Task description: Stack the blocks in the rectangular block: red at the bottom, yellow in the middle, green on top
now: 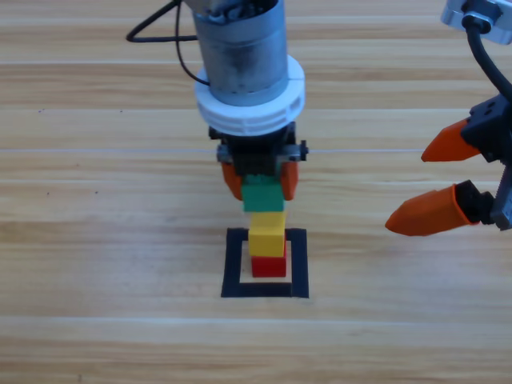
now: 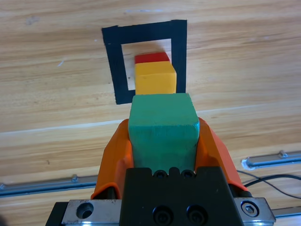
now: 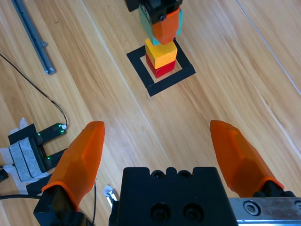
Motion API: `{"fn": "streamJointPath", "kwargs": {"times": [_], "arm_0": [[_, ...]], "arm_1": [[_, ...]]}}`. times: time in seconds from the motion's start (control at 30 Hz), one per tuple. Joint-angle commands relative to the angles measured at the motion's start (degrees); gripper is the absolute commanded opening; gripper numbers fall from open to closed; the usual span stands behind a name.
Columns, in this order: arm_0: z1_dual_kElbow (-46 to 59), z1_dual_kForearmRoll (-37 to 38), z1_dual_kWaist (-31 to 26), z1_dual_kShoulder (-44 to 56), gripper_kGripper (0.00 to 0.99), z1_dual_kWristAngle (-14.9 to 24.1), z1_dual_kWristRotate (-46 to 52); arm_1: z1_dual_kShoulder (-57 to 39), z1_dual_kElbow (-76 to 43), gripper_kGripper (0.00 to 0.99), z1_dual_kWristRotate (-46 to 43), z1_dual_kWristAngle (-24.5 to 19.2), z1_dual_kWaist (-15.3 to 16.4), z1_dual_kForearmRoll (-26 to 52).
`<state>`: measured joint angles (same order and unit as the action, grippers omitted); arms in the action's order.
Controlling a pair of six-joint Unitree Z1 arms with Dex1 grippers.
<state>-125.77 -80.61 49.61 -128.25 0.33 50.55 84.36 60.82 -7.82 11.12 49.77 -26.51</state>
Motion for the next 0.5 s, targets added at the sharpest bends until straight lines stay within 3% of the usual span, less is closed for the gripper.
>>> {"fn": "streamJointPath", "kwargs": {"times": [0.03, 0.5], "arm_0": [[-0.53, -0.43, 2.42, -4.20, 0.000, 0.29, 0.87], [-0.18, -0.43, 2.16, -5.35, 0.000, 2.04, -1.51]], "arm_1": [[1.59, -0.79, 0.985, 0.35, 1.18, -1.61, 0.23], [1.59, -0.79, 0.985, 0.35, 1.18, -1.61, 0.14]]}}
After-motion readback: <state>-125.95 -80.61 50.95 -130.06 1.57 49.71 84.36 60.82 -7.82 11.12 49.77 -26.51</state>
